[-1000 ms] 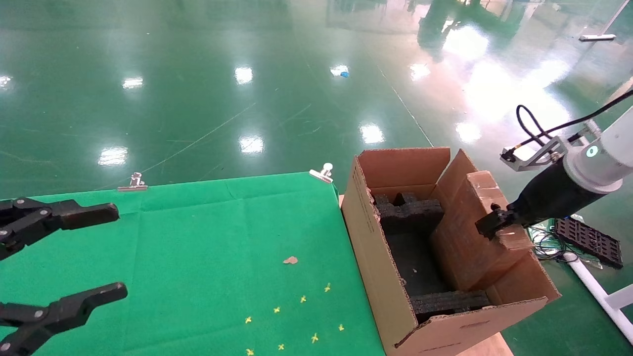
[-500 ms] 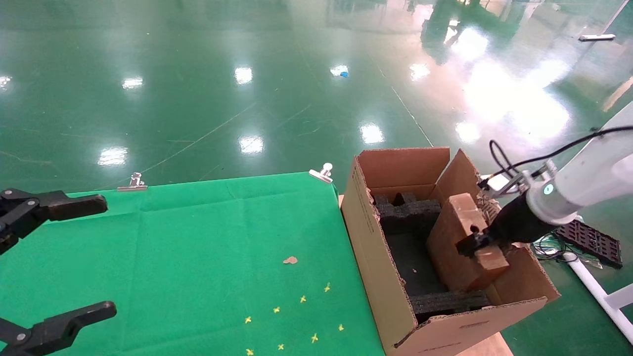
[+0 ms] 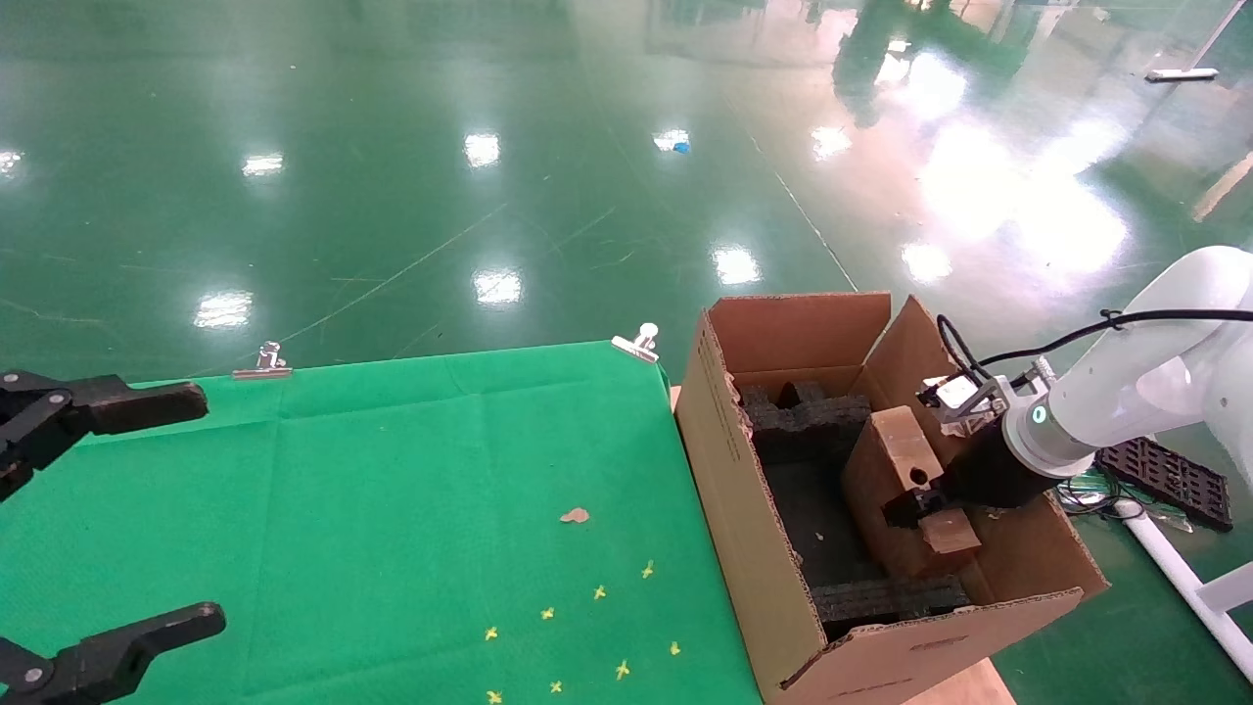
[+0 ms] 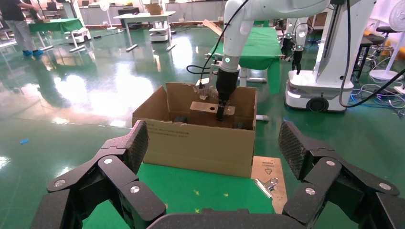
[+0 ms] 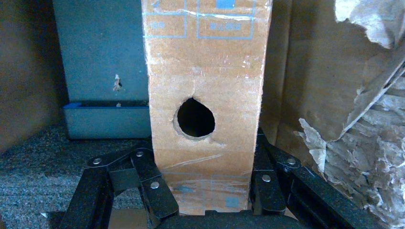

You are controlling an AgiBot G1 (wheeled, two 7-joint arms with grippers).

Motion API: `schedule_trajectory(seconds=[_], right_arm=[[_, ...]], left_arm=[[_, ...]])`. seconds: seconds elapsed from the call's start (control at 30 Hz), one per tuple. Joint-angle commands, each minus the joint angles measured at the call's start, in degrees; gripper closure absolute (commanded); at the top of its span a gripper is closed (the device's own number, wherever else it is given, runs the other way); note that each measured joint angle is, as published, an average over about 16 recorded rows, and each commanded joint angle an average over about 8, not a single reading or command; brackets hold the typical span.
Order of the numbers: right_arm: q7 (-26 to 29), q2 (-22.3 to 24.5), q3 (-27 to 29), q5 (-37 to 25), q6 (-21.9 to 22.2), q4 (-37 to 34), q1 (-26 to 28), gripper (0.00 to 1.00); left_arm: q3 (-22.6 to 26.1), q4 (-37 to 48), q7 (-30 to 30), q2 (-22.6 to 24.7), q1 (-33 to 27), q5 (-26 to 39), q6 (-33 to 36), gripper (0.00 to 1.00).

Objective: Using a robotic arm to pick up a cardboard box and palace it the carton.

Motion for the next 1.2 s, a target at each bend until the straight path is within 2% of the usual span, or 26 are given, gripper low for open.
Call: schedule_trajectory(seconds=[0.03, 0.07, 0.93, 1.07, 1.2], right_arm=[[-0.38, -0.38, 0.02, 0.02, 0.32, -0.55, -0.4, 0.07], [-0.41, -0.54, -0.07, -0.1, 0.31, -0.81, -0.32, 0.0], [-1.44, -2.0, -0.88, -1.32, -1.08, -3.02, 2.78, 0.0], [-2.63, -1.83, -0.73, -1.14, -2.01, -2.69, 5.56, 0.0], [-4.83, -1.41, -0.53, -0.94, -3.47, -2.09, 10.99, 0.0]], left_arm=[[0.01, 0.0, 0.0, 0.0, 0.0, 0.0, 0.0, 0.0], [0.01, 0.0, 0.0, 0.0, 0.0, -0.01, 0.0, 0.0], [0.09, 0.0, 0.05, -0.04, -0.02, -0.06, -0.04, 0.0], [0.1, 0.0, 0.05, -0.04, -0.02, -0.07, -0.04, 0.0], [0.11, 0.0, 0.06, -0.05, -0.03, -0.08, -0.05, 0.0]])
